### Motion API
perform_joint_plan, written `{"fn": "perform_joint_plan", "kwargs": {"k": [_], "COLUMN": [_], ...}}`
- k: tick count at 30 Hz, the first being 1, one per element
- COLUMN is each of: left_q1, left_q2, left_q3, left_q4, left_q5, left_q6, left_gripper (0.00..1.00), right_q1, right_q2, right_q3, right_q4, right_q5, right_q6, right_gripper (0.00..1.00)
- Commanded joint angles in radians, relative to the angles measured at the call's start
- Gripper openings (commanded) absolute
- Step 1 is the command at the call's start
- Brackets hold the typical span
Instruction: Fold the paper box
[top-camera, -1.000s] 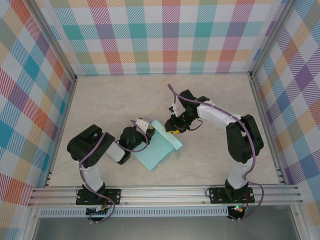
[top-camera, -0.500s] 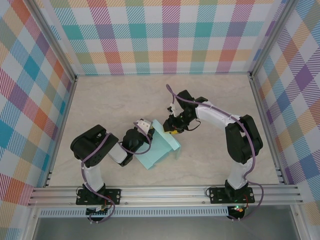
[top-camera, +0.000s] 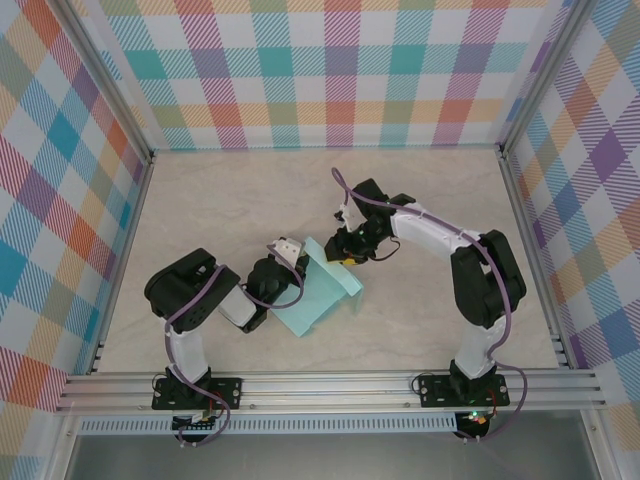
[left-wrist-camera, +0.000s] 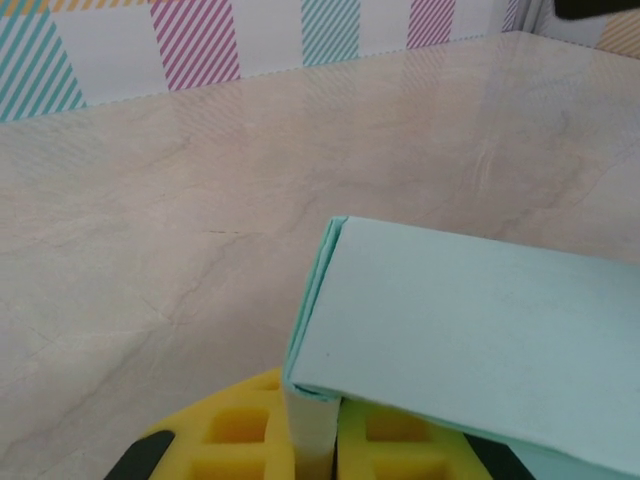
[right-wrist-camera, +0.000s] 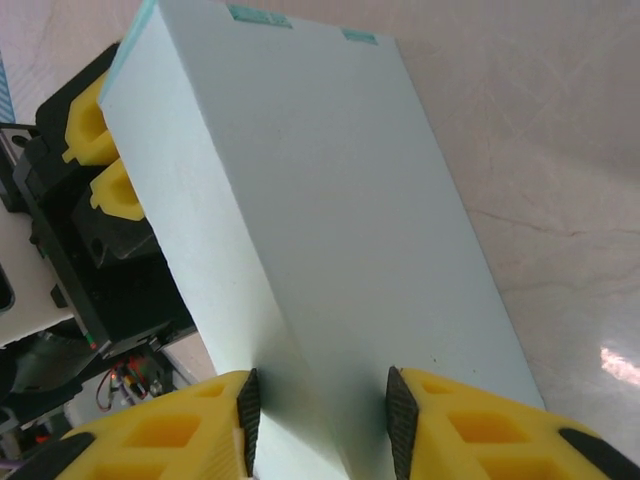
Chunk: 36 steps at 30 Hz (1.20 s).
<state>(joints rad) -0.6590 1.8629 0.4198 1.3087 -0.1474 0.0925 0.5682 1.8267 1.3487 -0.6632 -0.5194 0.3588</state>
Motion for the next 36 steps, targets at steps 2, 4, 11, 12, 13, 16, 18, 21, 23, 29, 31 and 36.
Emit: {"fn": "perform_joint_plan", "kwargs": {"k": [2, 4, 11, 12, 13, 16, 18, 21, 23, 29, 31, 36], "left_q1": [-0.008, -0.006, -0.001, -0.001, -0.001, 0.0, 0.001, 0.012, 0.028, 0.101, 0.112, 0.136], "left_q2": [-0.056, -0.068, -0.03, -0.024, -0.019, -0.039, -0.062, -0.102, -0.14, -0.207, -0.219, -0.233], "left_q3": [0.029, 0.023, 0.011, 0.011, 0.013, 0.021, 0.032, 0.047, 0.053, 0.074, 0.079, 0.088], "left_q4": [-0.15, -0.159, -0.117, -0.11, -0.109, -0.142, -0.19, -0.246, -0.287, -0.404, -0.429, -0.459], "left_q5": [-0.087, -0.11, -0.175, -0.174, -0.175, -0.182, -0.178, -0.166, -0.145, -0.038, -0.012, 0.067], "left_q6": [-0.05, -0.044, -0.045, -0.048, -0.051, -0.065, -0.073, -0.087, -0.112, -0.196, -0.199, -0.239], "left_gripper": [0.09, 0.08, 0.08, 0.08, 0.08, 0.08, 0.08, 0.08, 0.08, 0.07, 0.07, 0.07], "right_q1": [0.044, 0.033, -0.076, -0.09, -0.106, -0.191, -0.239, -0.249, -0.252, -0.267, -0.274, -0.272], "right_q2": [-0.104, -0.151, -0.337, -0.358, -0.387, -0.464, -0.501, -0.546, -0.581, -0.623, -0.595, -0.52], "right_q3": [-0.029, -0.056, -0.198, -0.213, -0.228, -0.314, -0.373, -0.484, -0.565, -0.751, -0.755, -0.707], "right_q4": [0.097, 0.173, 0.353, 0.348, 0.335, 0.364, 0.395, 0.478, 0.578, 0.895, 0.891, 0.834], "right_q5": [-0.03, -0.02, 0.028, 0.052, 0.097, 0.164, 0.214, 0.299, 0.291, 0.268, 0.208, 0.049], "right_q6": [-0.012, -0.002, 0.004, -0.018, -0.033, -0.03, -0.059, -0.215, -0.298, -0.477, -0.575, -0.673], "right_gripper": [0.46, 0.5, 0.6, 0.6, 0.61, 0.62, 0.63, 0.64, 0.63, 0.62, 0.61, 0.58]}}
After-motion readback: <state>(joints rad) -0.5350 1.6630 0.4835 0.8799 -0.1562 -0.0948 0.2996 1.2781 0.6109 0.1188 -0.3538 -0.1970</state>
